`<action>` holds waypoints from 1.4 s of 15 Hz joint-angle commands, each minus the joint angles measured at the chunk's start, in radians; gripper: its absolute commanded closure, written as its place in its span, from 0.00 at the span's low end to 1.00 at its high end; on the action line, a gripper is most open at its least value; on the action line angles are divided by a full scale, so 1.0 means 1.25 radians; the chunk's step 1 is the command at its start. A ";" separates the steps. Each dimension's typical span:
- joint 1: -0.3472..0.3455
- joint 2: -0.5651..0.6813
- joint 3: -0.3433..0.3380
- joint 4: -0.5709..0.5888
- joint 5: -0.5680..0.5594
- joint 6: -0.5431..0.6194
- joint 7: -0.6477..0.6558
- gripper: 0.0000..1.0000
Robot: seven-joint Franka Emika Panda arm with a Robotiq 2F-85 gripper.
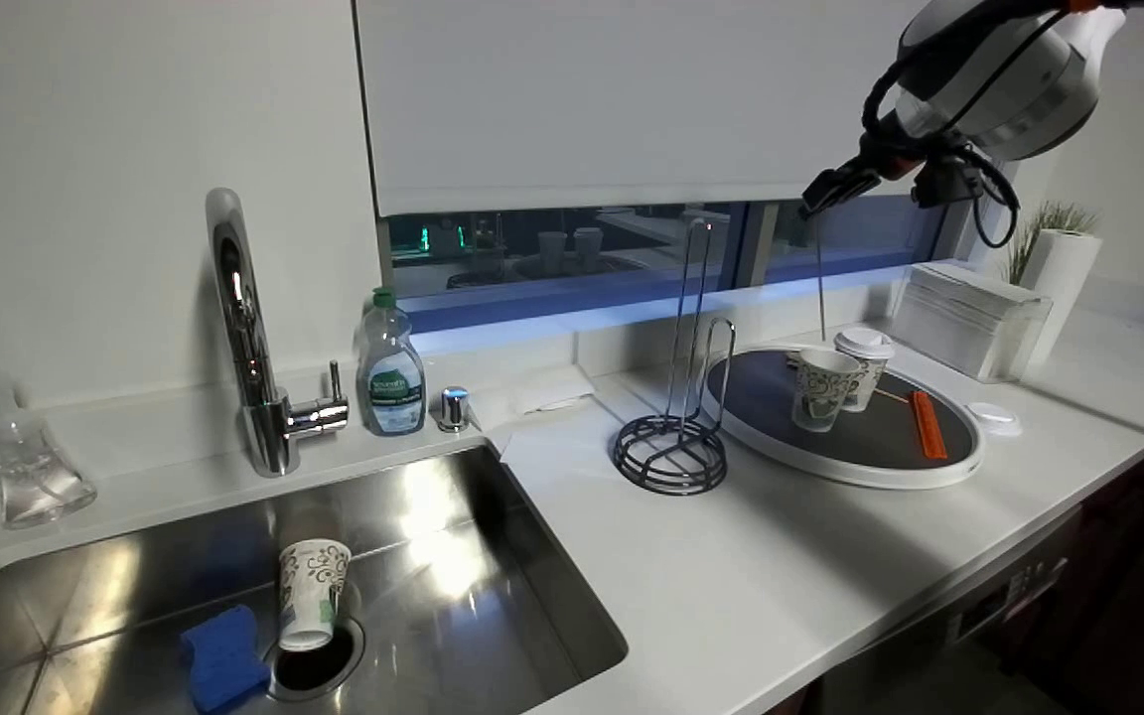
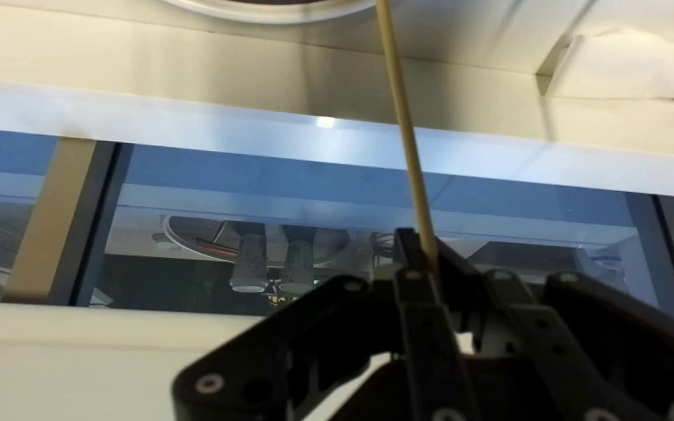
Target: Remove the stick from the cup, put it on the tray, pick up the lid and cover the cup
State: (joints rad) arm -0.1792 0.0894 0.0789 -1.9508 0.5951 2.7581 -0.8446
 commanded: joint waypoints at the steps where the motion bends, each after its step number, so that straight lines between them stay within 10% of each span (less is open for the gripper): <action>1: 0.023 -0.042 -0.051 -0.035 -0.128 -0.040 0.130 0.99; 7: 0.026 -0.024 -0.112 -0.003 -0.419 -0.196 0.362 0.99; 21: 0.013 0.038 -0.114 -0.003 -0.339 -0.241 0.288 0.99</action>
State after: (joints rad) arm -0.1613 0.1110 -0.0588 -1.9633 0.1428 2.4563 -0.4545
